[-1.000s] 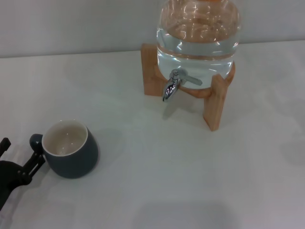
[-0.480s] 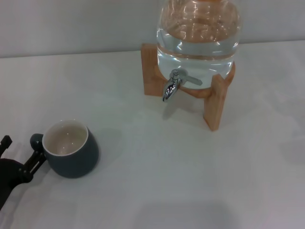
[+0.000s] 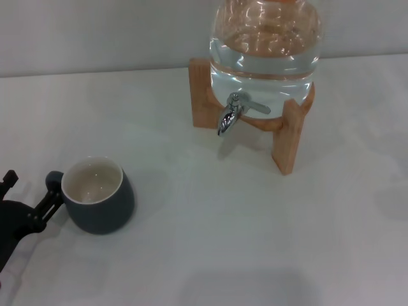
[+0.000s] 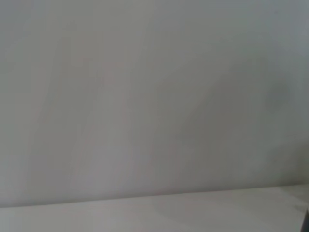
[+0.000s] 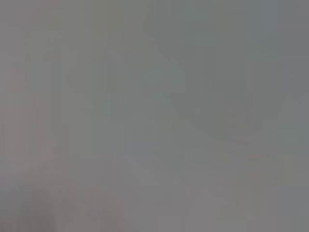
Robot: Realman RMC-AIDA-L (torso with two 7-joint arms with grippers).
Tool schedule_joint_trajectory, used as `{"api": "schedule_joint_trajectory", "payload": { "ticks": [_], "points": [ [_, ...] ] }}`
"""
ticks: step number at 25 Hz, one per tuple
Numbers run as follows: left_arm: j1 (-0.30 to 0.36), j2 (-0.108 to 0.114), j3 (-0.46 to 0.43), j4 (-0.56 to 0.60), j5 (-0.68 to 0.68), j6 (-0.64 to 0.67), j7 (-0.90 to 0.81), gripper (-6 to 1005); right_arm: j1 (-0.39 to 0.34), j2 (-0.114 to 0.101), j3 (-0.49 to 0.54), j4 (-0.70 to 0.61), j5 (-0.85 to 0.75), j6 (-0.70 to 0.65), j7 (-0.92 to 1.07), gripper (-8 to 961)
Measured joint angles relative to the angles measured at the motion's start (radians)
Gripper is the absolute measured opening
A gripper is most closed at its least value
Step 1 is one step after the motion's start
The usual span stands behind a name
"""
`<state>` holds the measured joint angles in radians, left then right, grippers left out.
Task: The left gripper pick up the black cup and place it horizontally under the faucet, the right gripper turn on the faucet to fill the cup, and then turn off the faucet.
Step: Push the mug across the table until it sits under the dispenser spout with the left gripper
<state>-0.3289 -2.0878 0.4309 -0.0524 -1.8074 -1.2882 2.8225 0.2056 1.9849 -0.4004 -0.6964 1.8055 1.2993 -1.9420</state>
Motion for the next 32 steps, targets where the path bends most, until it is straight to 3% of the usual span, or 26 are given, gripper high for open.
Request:
{"api": "schedule_joint_trajectory", "payload": {
  "ticks": [32],
  "points": [
    [-0.010,-0.002,-0.002,-0.006,-0.012,0.040,-0.005,889,-0.006,-0.002,0.000,0.000,0.002,0.002,0.000,839]
  ]
}}
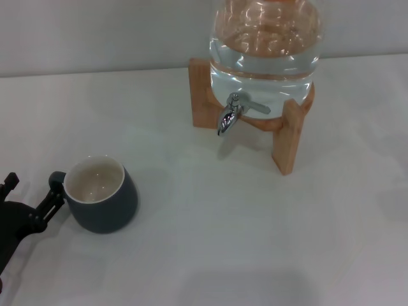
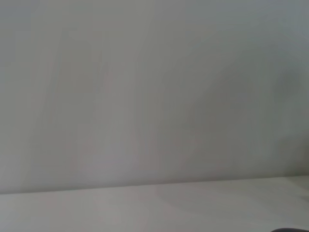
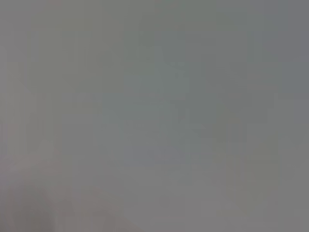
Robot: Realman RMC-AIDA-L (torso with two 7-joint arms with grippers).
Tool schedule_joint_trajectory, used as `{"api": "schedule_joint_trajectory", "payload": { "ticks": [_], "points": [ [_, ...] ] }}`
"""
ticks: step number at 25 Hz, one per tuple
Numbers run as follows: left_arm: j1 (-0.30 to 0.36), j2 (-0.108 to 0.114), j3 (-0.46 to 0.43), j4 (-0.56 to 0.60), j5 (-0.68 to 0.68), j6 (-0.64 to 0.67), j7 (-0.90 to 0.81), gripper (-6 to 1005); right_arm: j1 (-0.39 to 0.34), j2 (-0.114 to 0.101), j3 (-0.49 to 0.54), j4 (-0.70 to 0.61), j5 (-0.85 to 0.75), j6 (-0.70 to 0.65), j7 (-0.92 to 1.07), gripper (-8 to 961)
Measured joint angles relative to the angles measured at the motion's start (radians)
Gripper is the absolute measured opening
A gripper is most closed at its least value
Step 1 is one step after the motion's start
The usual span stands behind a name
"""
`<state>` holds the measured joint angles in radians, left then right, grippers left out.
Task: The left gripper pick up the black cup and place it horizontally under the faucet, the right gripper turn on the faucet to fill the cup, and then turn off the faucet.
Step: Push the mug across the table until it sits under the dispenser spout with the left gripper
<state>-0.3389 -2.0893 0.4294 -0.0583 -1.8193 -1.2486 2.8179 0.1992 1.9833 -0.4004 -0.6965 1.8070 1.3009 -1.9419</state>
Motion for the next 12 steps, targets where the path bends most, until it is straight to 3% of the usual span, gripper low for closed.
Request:
{"api": "schedule_joint_trajectory", "payload": {
  "ticks": [12],
  "points": [
    [-0.002,0.000,0.000,0.000,0.000,0.000,-0.002,868,0.001,0.000,0.000,0.000,0.000,0.000,0.000,838]
  ]
}}
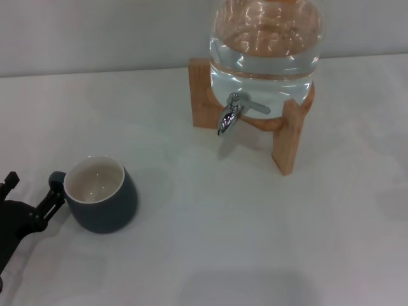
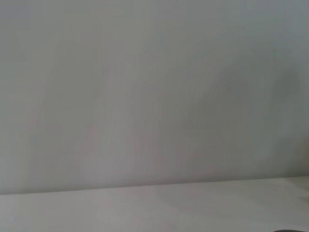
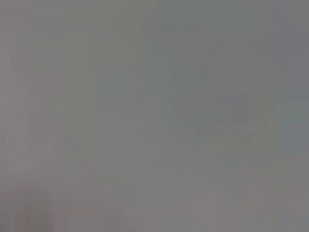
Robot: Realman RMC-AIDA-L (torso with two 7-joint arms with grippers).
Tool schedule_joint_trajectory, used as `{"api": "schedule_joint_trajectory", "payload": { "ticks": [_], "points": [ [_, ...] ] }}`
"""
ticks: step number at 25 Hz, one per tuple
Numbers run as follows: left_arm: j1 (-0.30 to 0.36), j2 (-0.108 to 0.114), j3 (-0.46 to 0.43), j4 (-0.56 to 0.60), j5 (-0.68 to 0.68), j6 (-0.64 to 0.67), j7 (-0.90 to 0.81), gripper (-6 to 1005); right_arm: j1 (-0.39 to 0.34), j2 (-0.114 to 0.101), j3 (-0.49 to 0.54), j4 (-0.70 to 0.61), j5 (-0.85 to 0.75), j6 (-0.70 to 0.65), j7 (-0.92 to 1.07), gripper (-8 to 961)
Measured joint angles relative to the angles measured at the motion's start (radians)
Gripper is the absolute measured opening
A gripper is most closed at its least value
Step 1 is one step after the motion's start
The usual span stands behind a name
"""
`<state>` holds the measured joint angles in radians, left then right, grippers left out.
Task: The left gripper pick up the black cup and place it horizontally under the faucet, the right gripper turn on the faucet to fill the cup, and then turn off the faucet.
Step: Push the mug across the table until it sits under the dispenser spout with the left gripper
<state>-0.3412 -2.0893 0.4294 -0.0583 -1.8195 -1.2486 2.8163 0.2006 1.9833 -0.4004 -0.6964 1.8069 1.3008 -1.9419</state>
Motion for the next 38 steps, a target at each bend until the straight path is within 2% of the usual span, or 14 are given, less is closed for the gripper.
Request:
{"api": "schedule_joint_trajectory", "payload": {
  "ticks": [23,36,38],
  "points": [
    [-0.015,0.003,0.008,0.000,0.020,0.000,0.000,801,0.000,0.000,0.000,0.000,0.000,0.000,0.000,839],
    [-0.014,0.005,0.009,0.006,0.059,0.000,0.000,311,0.003,0.002,0.000,-0.001,0.000,0.000,0.000,838],
    [-0.013,0.005,0.009,0.006,0.059,0.000,0.000,284,0.003,0.002,0.000,-0.001,0.000,0.000,0.000,838]
  ]
}}
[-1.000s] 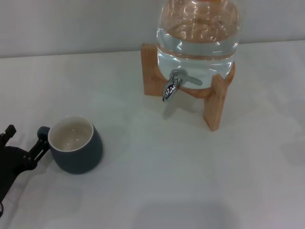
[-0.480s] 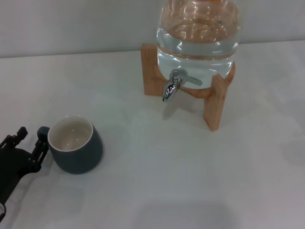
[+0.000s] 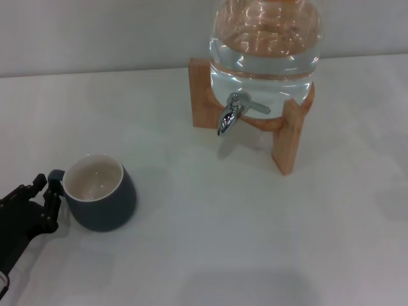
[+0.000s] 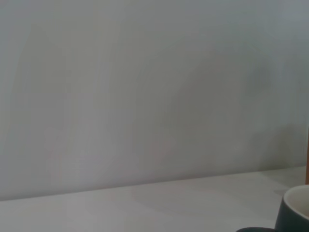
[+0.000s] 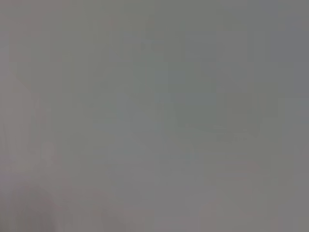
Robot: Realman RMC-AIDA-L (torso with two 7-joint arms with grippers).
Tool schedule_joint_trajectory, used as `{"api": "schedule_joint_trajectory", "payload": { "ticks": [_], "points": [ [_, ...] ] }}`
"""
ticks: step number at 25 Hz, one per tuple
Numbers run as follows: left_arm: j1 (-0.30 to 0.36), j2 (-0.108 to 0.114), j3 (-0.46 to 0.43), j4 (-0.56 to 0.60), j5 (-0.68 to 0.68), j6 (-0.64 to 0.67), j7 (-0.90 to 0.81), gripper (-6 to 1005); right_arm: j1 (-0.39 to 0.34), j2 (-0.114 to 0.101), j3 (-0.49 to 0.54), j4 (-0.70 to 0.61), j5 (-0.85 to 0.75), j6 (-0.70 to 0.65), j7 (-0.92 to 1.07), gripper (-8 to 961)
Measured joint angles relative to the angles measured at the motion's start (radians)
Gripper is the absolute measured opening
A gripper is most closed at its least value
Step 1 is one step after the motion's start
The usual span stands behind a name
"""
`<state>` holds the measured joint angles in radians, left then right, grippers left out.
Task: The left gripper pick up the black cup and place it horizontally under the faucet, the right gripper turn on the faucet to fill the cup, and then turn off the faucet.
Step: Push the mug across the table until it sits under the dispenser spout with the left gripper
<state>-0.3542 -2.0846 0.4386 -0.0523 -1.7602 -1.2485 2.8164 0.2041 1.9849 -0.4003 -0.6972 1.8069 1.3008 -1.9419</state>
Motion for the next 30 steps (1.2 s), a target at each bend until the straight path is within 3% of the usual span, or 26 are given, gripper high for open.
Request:
{"api": "schedule_joint_trajectory", "payload": {
  "ticks": [4,30],
  "points": [
    [0.000,0.000,0.000,0.000,0.000,0.000,0.000,230,-0.001,0.001,0.000,-0.001,0.000,0.001,0.000,838],
    [0.000,-0.002,-0.001,-0.004,0.002,0.015,0.000,206,-0.002,0.001,0.000,-0.001,0.000,0.007,0.000,839]
  ]
}}
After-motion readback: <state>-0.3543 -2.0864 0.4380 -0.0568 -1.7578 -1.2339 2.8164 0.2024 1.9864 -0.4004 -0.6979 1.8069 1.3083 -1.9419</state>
